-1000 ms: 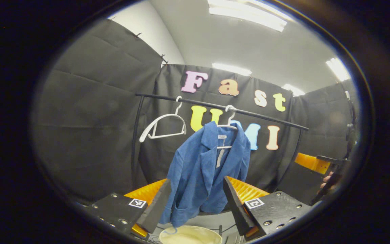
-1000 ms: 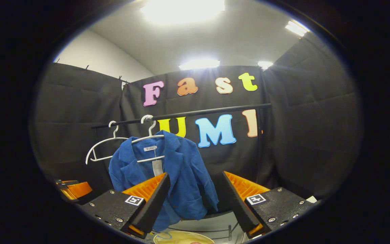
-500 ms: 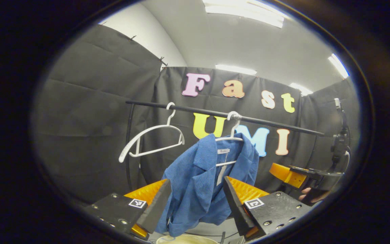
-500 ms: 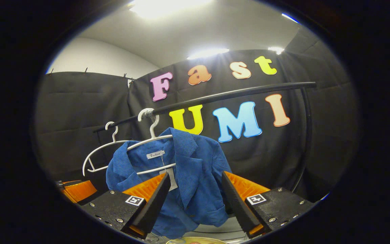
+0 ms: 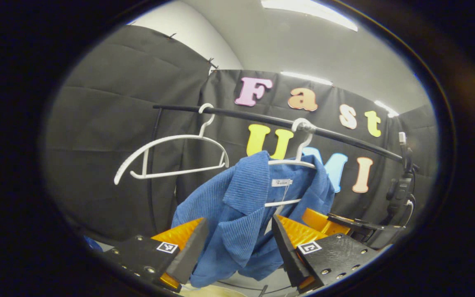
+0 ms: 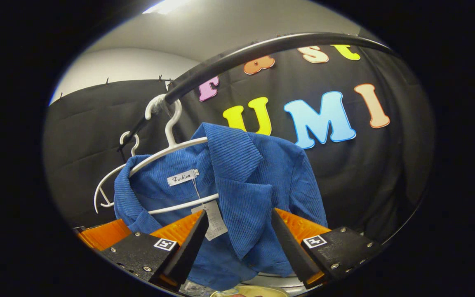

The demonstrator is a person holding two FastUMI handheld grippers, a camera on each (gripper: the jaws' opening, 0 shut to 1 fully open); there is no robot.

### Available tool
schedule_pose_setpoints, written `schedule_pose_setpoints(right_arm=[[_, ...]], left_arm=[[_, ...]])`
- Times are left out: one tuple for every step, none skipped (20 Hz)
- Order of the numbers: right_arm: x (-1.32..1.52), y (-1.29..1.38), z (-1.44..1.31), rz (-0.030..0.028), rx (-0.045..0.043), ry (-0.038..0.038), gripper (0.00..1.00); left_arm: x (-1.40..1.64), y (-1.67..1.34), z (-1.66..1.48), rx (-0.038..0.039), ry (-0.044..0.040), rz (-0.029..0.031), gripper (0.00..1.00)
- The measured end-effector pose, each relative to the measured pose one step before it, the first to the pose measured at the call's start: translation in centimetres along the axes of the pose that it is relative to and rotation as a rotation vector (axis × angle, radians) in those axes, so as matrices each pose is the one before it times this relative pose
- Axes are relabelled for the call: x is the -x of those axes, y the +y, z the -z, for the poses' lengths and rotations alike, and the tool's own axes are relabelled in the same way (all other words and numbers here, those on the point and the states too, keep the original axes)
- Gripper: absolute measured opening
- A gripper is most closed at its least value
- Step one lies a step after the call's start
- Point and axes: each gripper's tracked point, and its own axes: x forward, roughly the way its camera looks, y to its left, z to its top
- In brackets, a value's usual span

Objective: Grasp the clothes on the hanger with both hands and then place them into the laundry hamper below.

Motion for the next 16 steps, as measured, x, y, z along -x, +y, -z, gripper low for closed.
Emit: schedule_pose_setpoints(right_arm=[[-0.879,-0.032,0.435,-0.01293,0.00694,0.01480,0.95],[-0.754,0.060,0.206,-0.02264,0.00198,0.01182,0.95],[-0.815,0.036,0.098,-0.02081,0.00726,0.00212,0.95],[-0.720,-0.373,-0.118,-0.00571,0.01778,-0.00300,0.92],[-0.461,-0.357,0.048,-0.00486,0.01604,-0.00165,0.95],[-0.487,0.031,0.126,-0.01632,0.00714,0.00423,0.95],[-0.488,0.310,0.352,-0.01944,0.00087,0.00721,0.95],[-0.470,0.071,0.233,-0.01251,0.00187,0.00618,0.95],[-0.204,-0.049,0.141,-0.00439,0.00381,-0.00141,0.95],[-0.050,-0.157,-0.186,0.00103,0.00299,-0.00874,0.95],[-0.108,-0.081,-0.048,0.00225,0.00063,-0.00890,0.90],[-0.125,-0.239,-0.106,0.00166,-0.00039,-0.00536,0.95],[-0.103,0.042,0.032,-0.00728,0.00319,-0.00199,0.89],[-0.140,-0.030,-0.125,-0.00896,0.01270,-0.01380,0.91],[-0.071,-0.038,-0.305,-0.00769,0.01259,-0.01123,0.86],[0.017,-0.047,0.003,-0.00867,0.01002,-0.00079,0.80]], left_arm=[[-0.607,-0.059,0.312,0.00188,0.00412,-0.01395,0.89],[-0.677,-0.041,0.194,0.00143,0.00101,-0.01401,0.89],[-0.623,-0.007,0.148,0.00023,0.00155,-0.01574,0.89],[-0.603,-0.278,0.094,-0.00054,-0.00135,-0.01048,0.89],[-0.493,-0.325,-0.052,-0.00127,-0.00491,-0.01023,0.89],[-0.457,-0.164,-0.036,0.00081,-0.00460,-0.01194,0.89],[-0.392,0.006,0.047,-0.00212,-0.00458,-0.01336,0.89],[-0.540,0.012,0.120,-0.00502,-0.00388,-0.01748,0.89],[-0.361,0.041,0.157,-0.00756,-0.00430,-0.01814,0.89],[-0.234,0.142,0.045,-0.00857,-0.00362,-0.01634,0.89],[-0.144,0.099,0.107,-0.00833,-0.00317,-0.01374,0.89],[-0.134,0.074,0.103,-0.00774,0.00214,-0.00916,0.89],[-0.189,0.125,0.094,-0.00995,0.00140,-0.00993,0.89],[-0.147,0.134,0.056,-0.00714,-0.00249,-0.00469,0.89],[0.208,-0.168,0.006,-0.00340,-0.00302,0.00876,0.84],[0.021,-0.234,-0.023,0.00085,-0.00138,0.01412,0.89]])
